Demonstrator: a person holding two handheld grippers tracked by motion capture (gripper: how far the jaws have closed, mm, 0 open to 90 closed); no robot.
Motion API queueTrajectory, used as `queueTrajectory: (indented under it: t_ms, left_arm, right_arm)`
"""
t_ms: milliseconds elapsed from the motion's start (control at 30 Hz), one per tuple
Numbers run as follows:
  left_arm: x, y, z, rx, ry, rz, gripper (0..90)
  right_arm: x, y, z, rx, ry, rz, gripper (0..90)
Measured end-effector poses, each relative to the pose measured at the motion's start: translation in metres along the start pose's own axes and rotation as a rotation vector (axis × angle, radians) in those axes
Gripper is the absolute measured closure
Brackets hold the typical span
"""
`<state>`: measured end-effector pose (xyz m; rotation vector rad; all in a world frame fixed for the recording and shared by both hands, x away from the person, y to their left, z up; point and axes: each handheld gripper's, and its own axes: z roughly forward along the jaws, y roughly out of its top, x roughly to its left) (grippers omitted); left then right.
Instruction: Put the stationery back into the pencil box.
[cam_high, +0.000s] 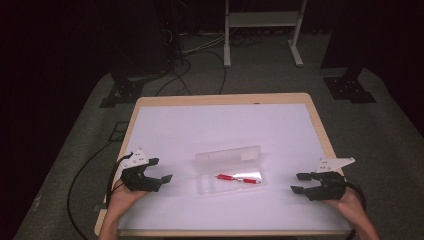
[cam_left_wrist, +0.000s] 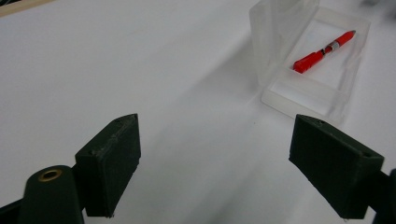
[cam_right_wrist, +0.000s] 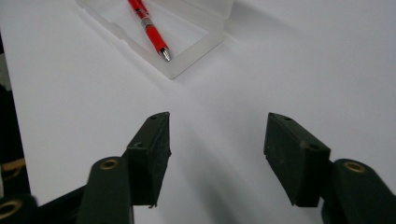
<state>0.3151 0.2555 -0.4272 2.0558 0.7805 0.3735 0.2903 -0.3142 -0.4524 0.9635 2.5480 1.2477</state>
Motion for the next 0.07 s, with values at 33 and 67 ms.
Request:
queueTrajectory:
  t_ms: [33, 67]
  left_arm:
    - [-0.0002, -0.0002, -0.0006, -0.004, -0.003, 0.002, 15.6]
    - [0.0, -0.0004, -0.0005, -0.005, 0.0, 0.002, 15.7]
  right_arm:
    - [0.0015, -0.0016, 0.0002, -0.009, -0.005, 0.011, 38.1]
    - [0.0036, -0.0028, 0.0002, -0.019, -0.006, 0.016, 37.4]
